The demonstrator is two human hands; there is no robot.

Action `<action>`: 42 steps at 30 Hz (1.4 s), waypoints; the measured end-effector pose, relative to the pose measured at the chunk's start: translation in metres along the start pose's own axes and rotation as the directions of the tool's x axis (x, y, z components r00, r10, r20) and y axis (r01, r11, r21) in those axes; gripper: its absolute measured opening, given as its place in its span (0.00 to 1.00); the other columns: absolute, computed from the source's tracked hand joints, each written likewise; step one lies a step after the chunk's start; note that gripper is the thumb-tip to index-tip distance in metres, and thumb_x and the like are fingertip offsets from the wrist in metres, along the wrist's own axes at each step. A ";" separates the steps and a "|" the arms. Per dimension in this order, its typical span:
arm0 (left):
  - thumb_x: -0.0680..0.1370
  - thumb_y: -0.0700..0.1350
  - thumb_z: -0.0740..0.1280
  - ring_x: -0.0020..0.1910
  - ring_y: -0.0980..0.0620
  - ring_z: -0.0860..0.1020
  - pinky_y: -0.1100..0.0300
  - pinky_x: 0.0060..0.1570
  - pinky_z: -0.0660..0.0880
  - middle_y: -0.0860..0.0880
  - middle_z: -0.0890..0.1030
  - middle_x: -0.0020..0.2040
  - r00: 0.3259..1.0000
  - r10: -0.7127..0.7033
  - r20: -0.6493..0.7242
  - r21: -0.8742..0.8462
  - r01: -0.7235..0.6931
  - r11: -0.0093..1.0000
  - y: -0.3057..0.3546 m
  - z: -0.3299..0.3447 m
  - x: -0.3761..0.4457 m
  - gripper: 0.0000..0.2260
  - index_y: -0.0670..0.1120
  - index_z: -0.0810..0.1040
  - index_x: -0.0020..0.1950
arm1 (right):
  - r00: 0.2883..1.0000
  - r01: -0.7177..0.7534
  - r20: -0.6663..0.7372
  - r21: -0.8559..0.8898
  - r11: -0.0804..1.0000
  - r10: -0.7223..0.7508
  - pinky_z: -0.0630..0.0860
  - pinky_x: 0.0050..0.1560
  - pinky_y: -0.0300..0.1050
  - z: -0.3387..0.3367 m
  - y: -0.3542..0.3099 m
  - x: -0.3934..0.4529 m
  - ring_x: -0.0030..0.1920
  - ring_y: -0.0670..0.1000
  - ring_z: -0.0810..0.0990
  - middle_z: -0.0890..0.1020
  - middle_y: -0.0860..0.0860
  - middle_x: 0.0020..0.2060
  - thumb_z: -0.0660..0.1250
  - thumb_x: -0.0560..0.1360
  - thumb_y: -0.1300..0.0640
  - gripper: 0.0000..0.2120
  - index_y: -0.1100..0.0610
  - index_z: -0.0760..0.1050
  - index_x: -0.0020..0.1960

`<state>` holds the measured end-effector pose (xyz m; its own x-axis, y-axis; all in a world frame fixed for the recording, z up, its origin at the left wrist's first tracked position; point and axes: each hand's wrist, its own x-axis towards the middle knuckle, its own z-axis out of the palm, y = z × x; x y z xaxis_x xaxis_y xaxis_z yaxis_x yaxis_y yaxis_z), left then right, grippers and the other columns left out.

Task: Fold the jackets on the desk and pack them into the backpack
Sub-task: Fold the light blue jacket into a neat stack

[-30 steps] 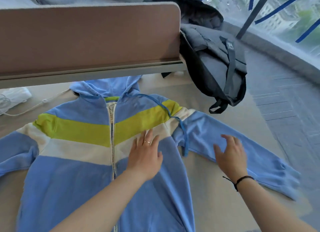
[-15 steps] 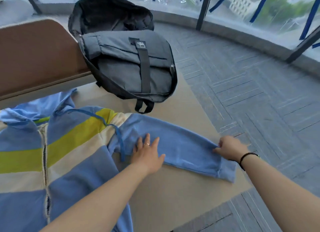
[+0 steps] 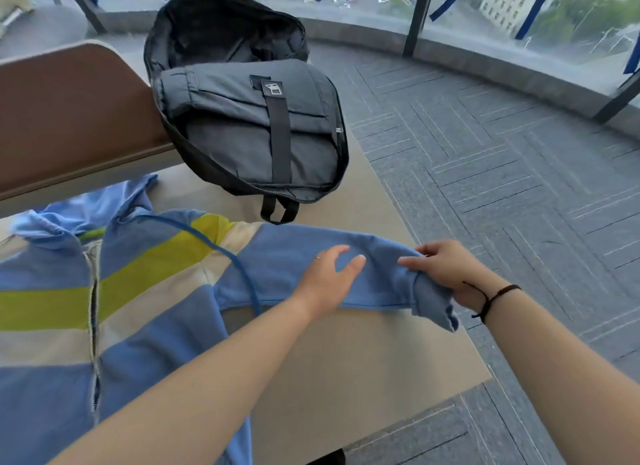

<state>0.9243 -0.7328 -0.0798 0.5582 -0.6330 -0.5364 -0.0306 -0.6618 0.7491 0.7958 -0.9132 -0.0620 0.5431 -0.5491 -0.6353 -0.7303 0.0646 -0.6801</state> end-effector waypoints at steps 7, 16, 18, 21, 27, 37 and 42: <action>0.66 0.49 0.83 0.67 0.69 0.70 0.67 0.64 0.71 0.64 0.71 0.69 0.987 0.162 -0.004 -0.219 -0.159 0.963 -0.013 -0.017 -0.041 0.44 0.59 0.63 0.76 | 0.956 -0.120 0.292 0.404 0.907 -0.004 0.80 0.34 0.42 0.100 -0.044 -0.018 0.38 0.52 0.86 0.86 0.56 0.40 0.68 0.79 0.63 0.05 0.59 0.83 0.48; 0.78 0.35 0.66 0.60 0.56 0.77 0.78 0.51 0.69 0.55 0.79 0.57 0.893 0.070 -0.445 -0.045 -0.100 0.994 -0.071 -0.129 -0.052 0.19 0.47 0.76 0.68 | 0.966 0.177 0.149 0.222 0.959 -0.212 0.72 0.58 0.37 0.202 -0.098 -0.019 0.60 0.46 0.78 0.82 0.46 0.59 0.69 0.79 0.53 0.16 0.55 0.78 0.65; 0.79 0.36 0.67 0.59 0.54 0.79 0.75 0.51 0.70 0.53 0.81 0.57 0.834 0.003 -0.552 -0.115 -0.079 0.990 -0.088 -0.165 -0.059 0.14 0.46 0.79 0.64 | 0.941 0.300 0.148 0.052 0.953 -0.304 0.70 0.67 0.42 0.229 -0.103 -0.020 0.66 0.46 0.75 0.79 0.46 0.65 0.67 0.80 0.48 0.20 0.53 0.75 0.69; 0.80 0.38 0.66 0.54 0.53 0.78 0.77 0.42 0.69 0.52 0.82 0.54 0.710 -0.091 -0.698 -0.174 -0.045 0.984 -0.117 -0.226 -0.081 0.10 0.45 0.81 0.60 | 0.890 0.445 0.223 -0.236 0.864 -0.397 0.59 0.76 0.53 0.276 -0.109 -0.024 0.77 0.51 0.62 0.68 0.50 0.75 0.63 0.80 0.43 0.25 0.49 0.68 0.75; 0.81 0.40 0.66 0.52 0.52 0.77 0.67 0.46 0.70 0.49 0.81 0.51 0.417 -0.188 -0.889 -0.226 -0.043 0.973 -0.212 -0.353 -0.166 0.07 0.47 0.80 0.57 | 0.794 0.606 0.367 -0.541 0.583 -0.485 0.38 0.78 0.59 0.374 -0.126 -0.049 0.81 0.52 0.40 0.48 0.47 0.82 0.55 0.81 0.37 0.28 0.40 0.55 0.80; 0.75 0.47 0.72 0.70 0.34 0.67 0.41 0.66 0.65 0.33 0.68 0.72 0.625 -0.288 -0.725 0.104 0.514 0.852 -0.398 -0.392 -0.183 0.31 0.42 0.65 0.75 | 0.903 0.388 0.267 -0.842 0.375 -0.337 0.37 0.78 0.61 0.458 -0.084 -0.053 0.81 0.55 0.39 0.41 0.50 0.81 0.55 0.79 0.34 0.37 0.43 0.41 0.81; 0.76 0.54 0.70 0.79 0.35 0.51 0.44 0.75 0.35 0.38 0.52 0.81 0.745 -0.001 -0.667 0.485 0.435 0.759 -0.398 -0.364 -0.167 0.30 0.47 0.69 0.76 | 0.915 0.324 0.203 -0.886 0.333 -0.350 0.38 0.78 0.60 0.457 -0.069 -0.047 0.81 0.52 0.41 0.43 0.49 0.81 0.53 0.79 0.34 0.37 0.42 0.38 0.81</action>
<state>1.1455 -0.2174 -0.1467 0.9689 -0.2031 -0.1414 -0.1825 -0.9723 0.1464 1.0099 -0.5116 -0.1526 0.8363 -0.3558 -0.4171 -0.4343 -0.8943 -0.1081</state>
